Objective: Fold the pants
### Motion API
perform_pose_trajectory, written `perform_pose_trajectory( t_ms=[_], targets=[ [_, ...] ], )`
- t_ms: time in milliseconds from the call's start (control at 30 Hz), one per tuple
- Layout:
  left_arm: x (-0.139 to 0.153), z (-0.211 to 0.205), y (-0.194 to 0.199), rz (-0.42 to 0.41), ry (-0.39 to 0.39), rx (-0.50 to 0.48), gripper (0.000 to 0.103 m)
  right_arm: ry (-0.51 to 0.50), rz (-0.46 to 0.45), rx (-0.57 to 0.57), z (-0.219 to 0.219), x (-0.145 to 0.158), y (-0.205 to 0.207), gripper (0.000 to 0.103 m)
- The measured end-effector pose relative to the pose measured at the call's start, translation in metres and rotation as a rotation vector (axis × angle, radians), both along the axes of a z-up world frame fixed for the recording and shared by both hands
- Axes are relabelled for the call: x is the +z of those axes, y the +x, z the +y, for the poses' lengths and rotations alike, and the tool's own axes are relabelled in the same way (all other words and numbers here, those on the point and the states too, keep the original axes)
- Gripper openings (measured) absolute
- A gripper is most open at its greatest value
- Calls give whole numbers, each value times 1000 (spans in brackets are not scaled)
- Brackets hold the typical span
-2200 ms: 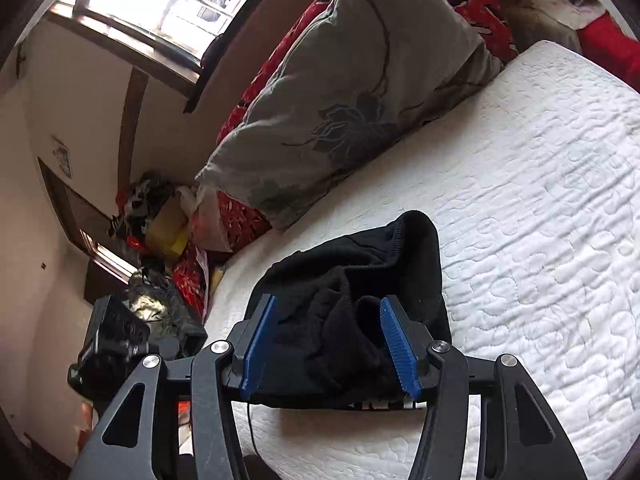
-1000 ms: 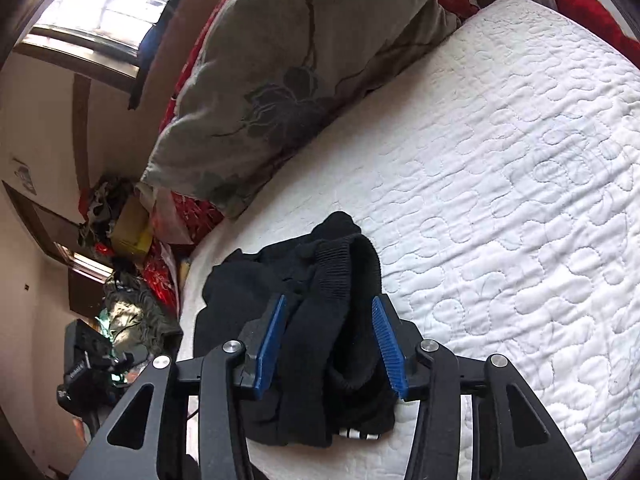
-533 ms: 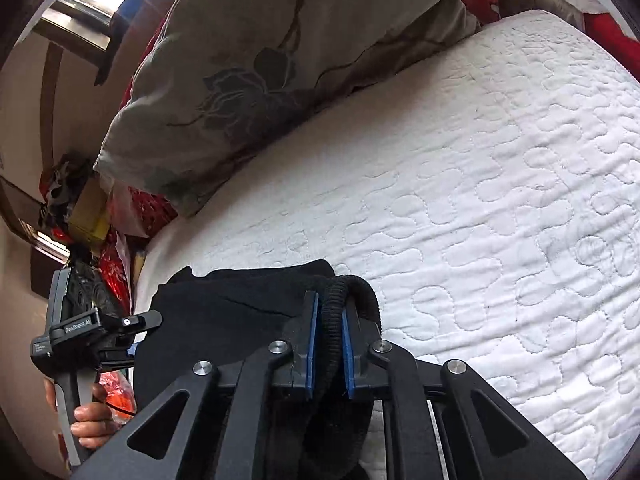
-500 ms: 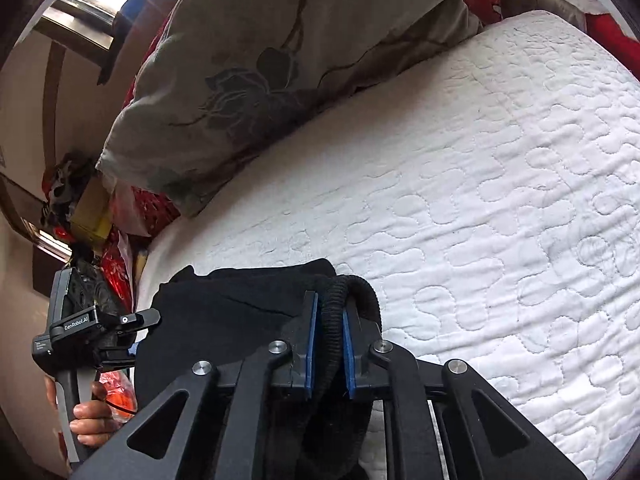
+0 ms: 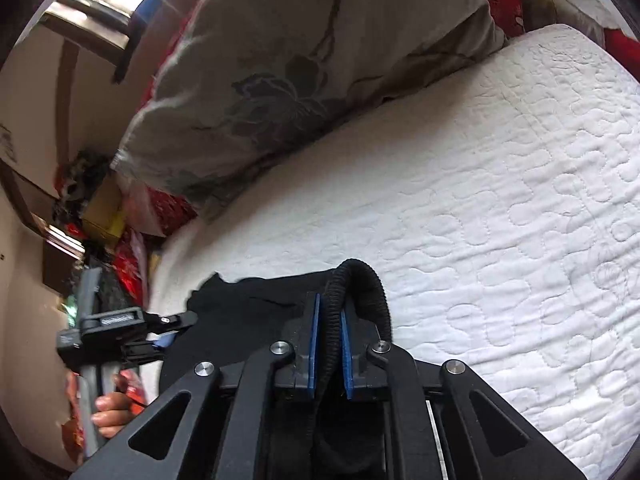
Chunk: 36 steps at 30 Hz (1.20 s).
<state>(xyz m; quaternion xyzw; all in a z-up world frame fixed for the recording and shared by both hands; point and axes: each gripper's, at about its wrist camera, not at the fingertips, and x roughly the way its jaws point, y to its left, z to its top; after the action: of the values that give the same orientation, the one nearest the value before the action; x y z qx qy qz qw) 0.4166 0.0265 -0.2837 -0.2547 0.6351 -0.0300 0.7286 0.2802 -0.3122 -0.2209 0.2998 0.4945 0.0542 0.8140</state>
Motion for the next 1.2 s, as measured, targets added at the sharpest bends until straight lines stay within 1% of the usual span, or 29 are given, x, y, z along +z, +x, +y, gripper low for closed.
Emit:
perform_pose_trajectory(
  t_ms=[33,100,133,167,200,233,267,333,367,433,467,500,533,567,600,633,667,700,733,767,800,833,900,933,967,1033,1067,1133,1200],
  targets=[
    [4,2,-5,-12,-20,-11,44,19,21,3,-2,-5,-1,17],
    [19,10,-22,-40,-47,-27,54,120,-24,-16,-12,-1,-17,20],
    [26,14,-32,-54,-48,-29,63,172,-48,-7,-17,2,-26,30],
    [33,16,-43,-73,-46,-27,68,207,-67,9,-20,5,-36,42],
    [38,19,-54,-95,-53,-32,70,222,-92,28,-23,8,-46,45],
    [44,19,-66,-116,-60,-41,73,218,-112,53,-24,12,-55,50],
    [47,18,-77,-128,-61,-48,76,202,-122,82,-23,13,-62,51],
    [47,14,-95,-141,-52,-59,78,165,-121,137,-18,14,-69,51],
    [43,10,-103,-136,-47,-65,79,143,-123,153,-13,13,-70,52],
    [29,0,-117,-93,-33,-92,79,89,-132,192,-1,12,-68,55],
    [19,-6,-122,-62,-20,-109,79,55,-129,217,7,11,-67,55],
    [12,-10,-125,-45,-14,-118,80,2,-111,252,16,9,-66,51],
    [9,-14,-129,-44,4,-125,82,-65,-95,289,25,9,-68,38],
    [9,-18,-131,-61,33,-132,83,-94,-97,312,28,12,-71,20],
    [9,-23,-132,-75,54,-144,85,-87,-121,295,23,18,-77,13],
    [7,-26,-133,-84,67,-155,88,-60,-135,261,15,22,-83,10],
    [3,-29,-135,-83,80,-155,91,-51,-120,226,4,18,-86,9],
    [-4,-30,-136,-65,86,-150,93,-78,-78,197,-3,9,-87,8],
    [-9,-27,-137,-43,52,-147,92,-131,-17,169,-9,-3,-87,8],
    [-9,-24,-139,-29,3,-146,87,-147,34,154,-12,-13,-86,9],
    [-3,-20,-143,-43,-13,-142,84,-123,37,124,-19,-15,-90,11],
    [4,-17,-145,-64,-9,-144,79,-69,-5,88,-24,-9,-96,13],
    [27,-13,-147,-144,43,-145,79,8,-106,42,-28,13,-104,14],
    [37,-14,-144,-177,68,-147,80,26,-149,42,-25,25,-104,19],
    [43,-16,-142,-198,87,-145,80,36,-188,53,-19,36,-101,29],
    [49,-23,-135,-221,98,-142,80,27,-236,87,2,53,-90,40],
    [49,-28,-132,-228,102,-139,80,17,-251,107,14,58,-83,40],
    [43,-38,-128,-234,142,-138,80,-33,-276,141,41,64,-69,40],
    [23,-52,-126,-212,199,-161,81,-90,-287,162,61,59,-58,41]
  ],
)
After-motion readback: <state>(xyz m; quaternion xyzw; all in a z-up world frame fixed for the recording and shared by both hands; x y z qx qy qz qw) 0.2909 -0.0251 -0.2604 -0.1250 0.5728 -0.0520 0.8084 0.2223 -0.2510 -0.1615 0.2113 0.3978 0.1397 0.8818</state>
